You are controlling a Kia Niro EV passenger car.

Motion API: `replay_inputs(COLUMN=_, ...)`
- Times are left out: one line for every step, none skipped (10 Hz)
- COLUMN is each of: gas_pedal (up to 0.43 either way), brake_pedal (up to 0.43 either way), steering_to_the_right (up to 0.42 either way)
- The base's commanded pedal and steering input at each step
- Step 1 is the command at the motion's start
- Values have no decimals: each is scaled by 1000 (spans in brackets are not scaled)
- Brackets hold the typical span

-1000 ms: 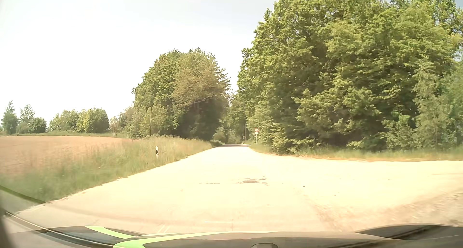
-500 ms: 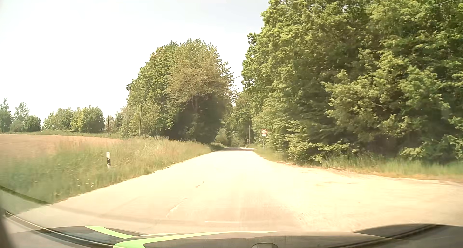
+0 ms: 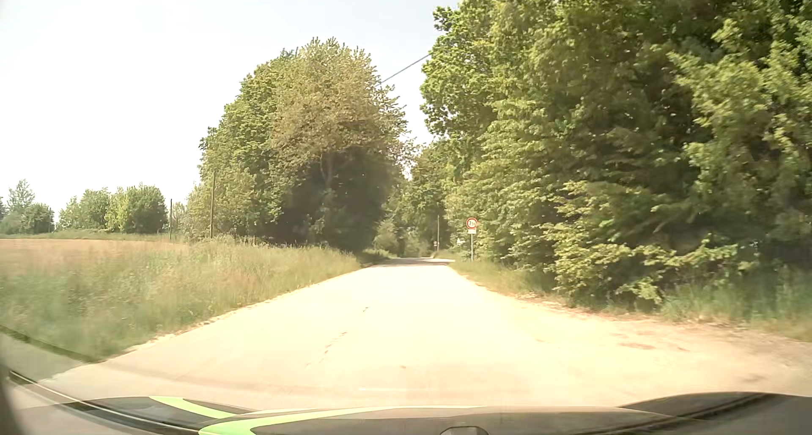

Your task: Follow the waypoints while adhering to traffic rules and regulations

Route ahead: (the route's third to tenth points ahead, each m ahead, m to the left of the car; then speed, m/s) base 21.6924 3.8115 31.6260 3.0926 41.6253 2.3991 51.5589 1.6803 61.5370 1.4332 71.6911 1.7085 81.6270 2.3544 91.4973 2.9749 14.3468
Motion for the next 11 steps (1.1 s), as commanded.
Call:
replay_inputs(gas_pedal=197, brake_pedal=0, steering_to_the_right=0)
replay_inputs(gas_pedal=197, brake_pedal=0, steering_to_the_right=1)
replay_inputs(gas_pedal=197, brake_pedal=0, steering_to_the_right=1)
replay_inputs(gas_pedal=197, brake_pedal=0, steering_to_the_right=1)
replay_inputs(gas_pedal=189, brake_pedal=0, steering_to_the_right=1)
replay_inputs(gas_pedal=169, brake_pedal=0, steering_to_the_right=1)
replay_inputs(gas_pedal=169, brake_pedal=0, steering_to_the_right=1)
replay_inputs(gas_pedal=169, brake_pedal=0, steering_to_the_right=1)
replay_inputs(gas_pedal=169, brake_pedal=0, steering_to_the_right=-1)
replay_inputs(gas_pedal=169, brake_pedal=0, steering_to_the_right=-2)
replay_inputs(gas_pedal=169, brake_pedal=0, steering_to_the_right=-2)
